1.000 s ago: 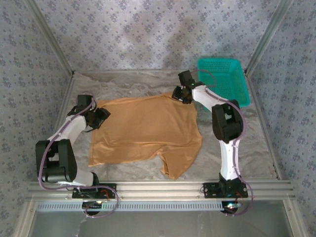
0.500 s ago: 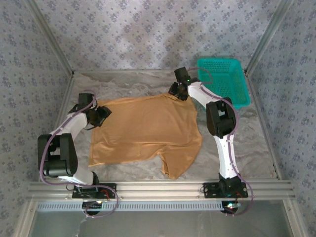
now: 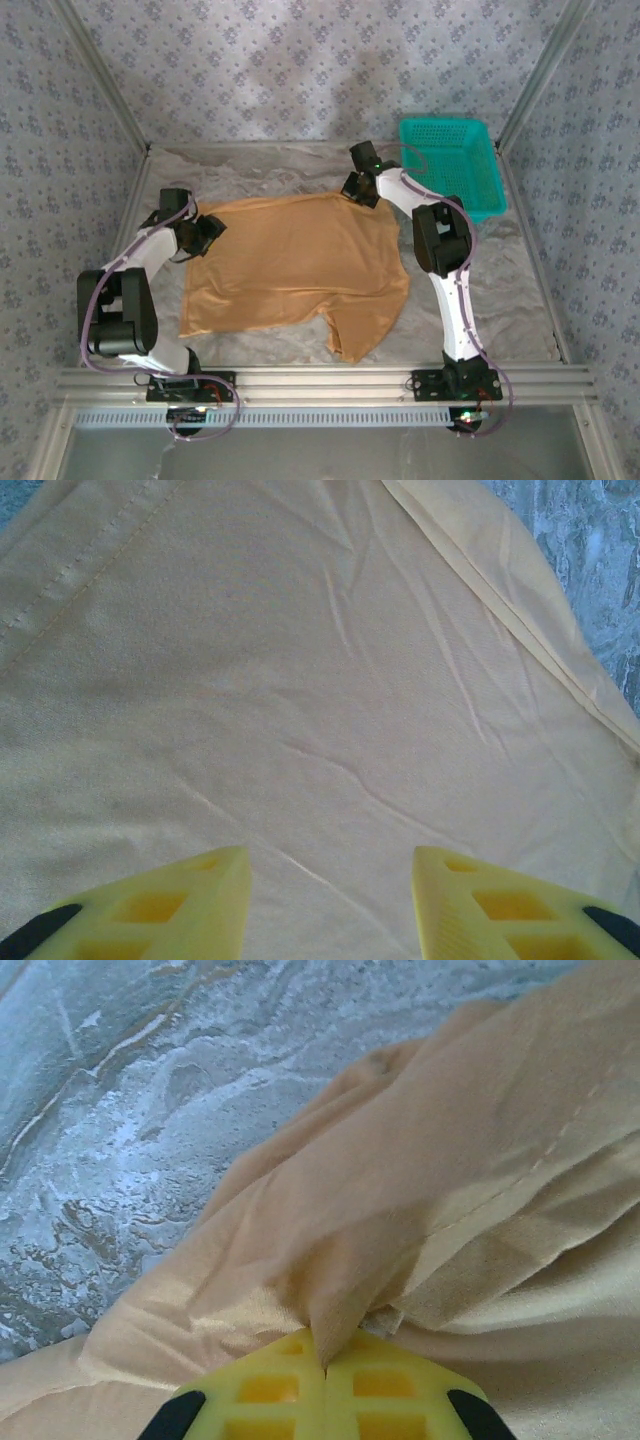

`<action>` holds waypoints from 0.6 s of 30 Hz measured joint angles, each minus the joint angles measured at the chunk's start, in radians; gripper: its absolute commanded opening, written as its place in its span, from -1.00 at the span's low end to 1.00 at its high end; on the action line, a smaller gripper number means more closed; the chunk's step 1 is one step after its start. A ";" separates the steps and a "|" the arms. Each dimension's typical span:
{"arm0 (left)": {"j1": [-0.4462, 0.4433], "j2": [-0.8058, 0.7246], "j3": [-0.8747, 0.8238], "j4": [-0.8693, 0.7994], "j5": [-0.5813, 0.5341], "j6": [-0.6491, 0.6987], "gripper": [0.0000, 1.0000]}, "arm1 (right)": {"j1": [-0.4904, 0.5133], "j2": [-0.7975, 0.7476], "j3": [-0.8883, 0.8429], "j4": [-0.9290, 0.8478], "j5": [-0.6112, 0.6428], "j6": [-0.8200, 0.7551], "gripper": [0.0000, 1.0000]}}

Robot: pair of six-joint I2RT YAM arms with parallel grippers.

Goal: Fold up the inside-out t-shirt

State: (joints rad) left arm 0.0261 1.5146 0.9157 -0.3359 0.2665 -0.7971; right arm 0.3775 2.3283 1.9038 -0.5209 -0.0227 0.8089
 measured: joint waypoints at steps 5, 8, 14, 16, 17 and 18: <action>0.000 0.004 0.000 0.001 0.000 0.003 -0.09 | -0.003 0.008 0.106 0.026 -0.027 -0.003 -1.00; 0.000 0.025 0.001 0.006 0.000 0.003 -0.09 | -0.013 0.109 0.334 0.074 -0.079 -0.017 -0.88; 0.000 0.053 0.001 0.023 0.000 0.003 -0.09 | -0.058 0.423 0.839 0.136 -0.216 -0.019 0.81; 0.000 0.053 0.002 0.023 0.000 0.003 -0.09 | -0.075 0.424 0.792 0.132 -0.238 -0.021 0.85; 0.000 0.053 0.002 0.022 0.000 0.003 -0.09 | -0.081 0.409 0.743 0.130 -0.240 -0.025 0.86; 0.000 0.053 0.002 0.022 0.000 0.003 -0.09 | -0.086 0.382 0.674 0.129 -0.236 -0.033 0.86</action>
State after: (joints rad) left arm 0.0261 1.5673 0.9180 -0.3138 0.2661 -0.7944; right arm 0.2913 2.7106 2.5778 -0.3916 -0.2584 0.7761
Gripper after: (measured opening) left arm 0.457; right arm 0.923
